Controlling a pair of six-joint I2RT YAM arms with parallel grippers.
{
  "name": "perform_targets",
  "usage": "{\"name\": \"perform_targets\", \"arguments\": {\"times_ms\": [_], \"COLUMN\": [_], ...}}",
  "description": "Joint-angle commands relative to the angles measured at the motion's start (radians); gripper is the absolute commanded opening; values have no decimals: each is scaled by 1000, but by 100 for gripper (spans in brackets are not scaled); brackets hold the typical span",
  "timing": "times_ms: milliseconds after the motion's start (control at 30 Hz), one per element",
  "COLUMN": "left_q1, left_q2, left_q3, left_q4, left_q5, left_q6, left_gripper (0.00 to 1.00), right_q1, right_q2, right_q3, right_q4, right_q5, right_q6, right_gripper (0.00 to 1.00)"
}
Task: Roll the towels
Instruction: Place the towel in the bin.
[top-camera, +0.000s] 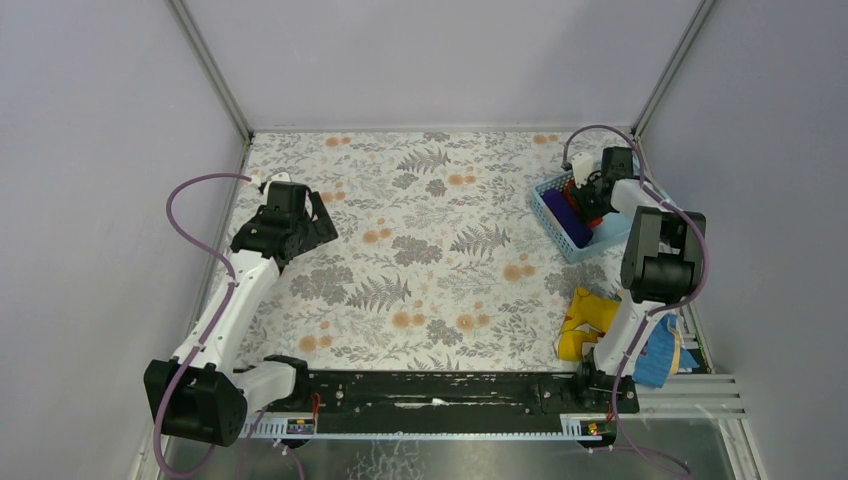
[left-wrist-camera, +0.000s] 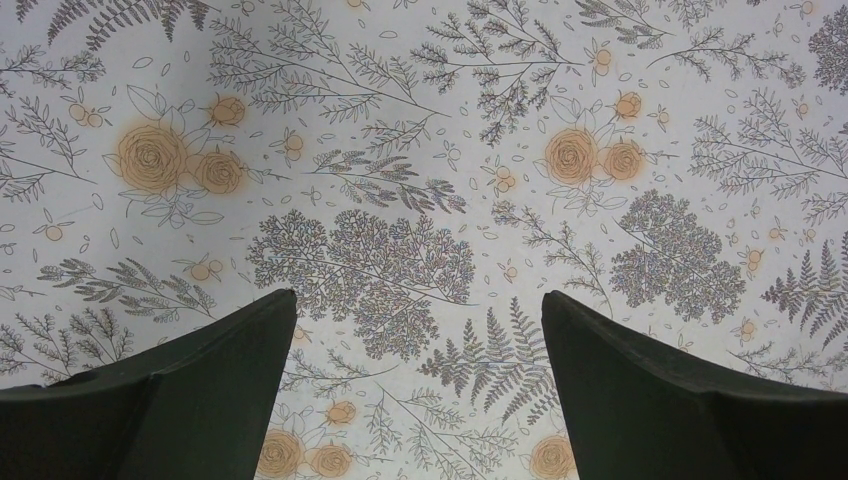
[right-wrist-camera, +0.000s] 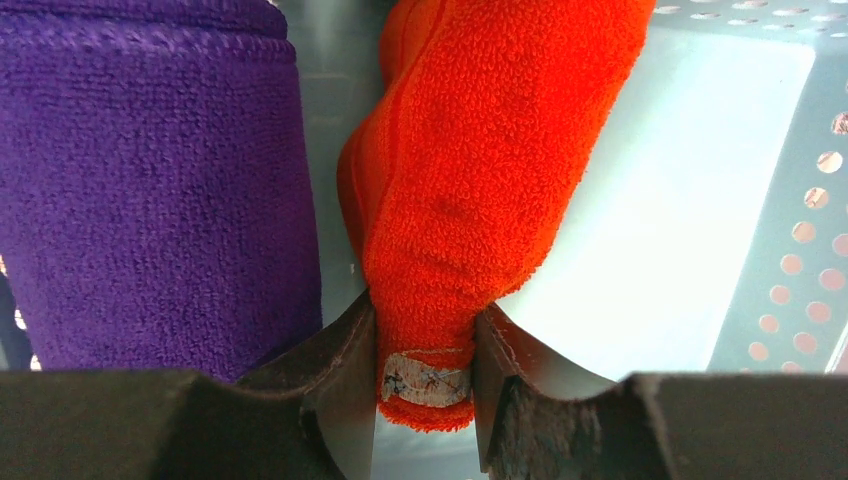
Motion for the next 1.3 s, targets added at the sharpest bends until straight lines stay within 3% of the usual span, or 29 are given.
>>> {"name": "perform_targets", "arguments": {"times_ms": [0, 467, 700, 933, 1267], "left_q1": [-7, -6, -6, -4, -2], "left_q2": [-11, -1, -3, 2, -9], "left_q3": [-6, -6, -9, -7, -8], "left_q4": [24, 26, 29, 29, 28], "left_q5": [-31, -21, -23, -29, -31], "left_q6": [7, 9, 10, 9, 10], "left_gripper": [93, 93, 93, 93, 93], "right_q1": [15, 12, 12, 12, 12], "right_q2": [56, -66, -18, -25, -109], "right_q3": [16, -59, -46, -41, 40], "right_q4": [-94, -130, -157, -141, -212], "right_q5": [-173, -171, -228, -225, -249], "right_q6": [-27, -213, -230, -213, -206], "right_gripper": [0, 0, 6, 31, 58]}}
